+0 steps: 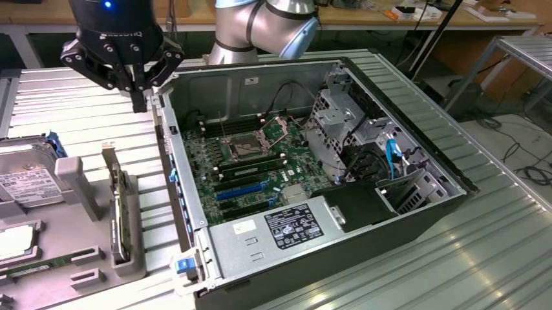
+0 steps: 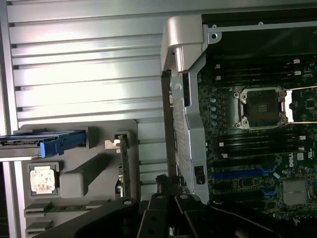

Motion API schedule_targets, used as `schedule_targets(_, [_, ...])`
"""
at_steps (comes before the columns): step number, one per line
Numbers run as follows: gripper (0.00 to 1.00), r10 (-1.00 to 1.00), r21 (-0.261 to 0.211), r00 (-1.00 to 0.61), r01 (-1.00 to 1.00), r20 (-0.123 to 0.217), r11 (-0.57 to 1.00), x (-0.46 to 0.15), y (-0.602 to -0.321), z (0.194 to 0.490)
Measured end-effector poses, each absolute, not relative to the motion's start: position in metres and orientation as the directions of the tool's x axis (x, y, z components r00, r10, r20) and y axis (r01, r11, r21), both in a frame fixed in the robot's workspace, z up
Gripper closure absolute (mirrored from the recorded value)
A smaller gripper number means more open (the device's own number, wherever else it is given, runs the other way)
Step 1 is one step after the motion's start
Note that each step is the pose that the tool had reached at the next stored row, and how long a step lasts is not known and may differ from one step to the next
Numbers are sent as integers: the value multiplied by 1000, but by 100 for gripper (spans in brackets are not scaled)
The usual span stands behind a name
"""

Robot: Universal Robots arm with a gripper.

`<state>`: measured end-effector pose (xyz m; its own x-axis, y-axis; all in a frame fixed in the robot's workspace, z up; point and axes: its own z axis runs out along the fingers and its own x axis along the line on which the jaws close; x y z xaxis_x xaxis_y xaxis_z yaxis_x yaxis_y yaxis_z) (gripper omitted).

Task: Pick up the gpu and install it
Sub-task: 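Reach for the gpu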

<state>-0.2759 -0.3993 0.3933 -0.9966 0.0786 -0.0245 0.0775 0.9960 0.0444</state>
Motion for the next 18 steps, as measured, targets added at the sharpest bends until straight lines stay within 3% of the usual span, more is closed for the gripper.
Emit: schedule_targets(18, [89, 79, 44, -997, 78, -24, 996, -299, -400, 393])
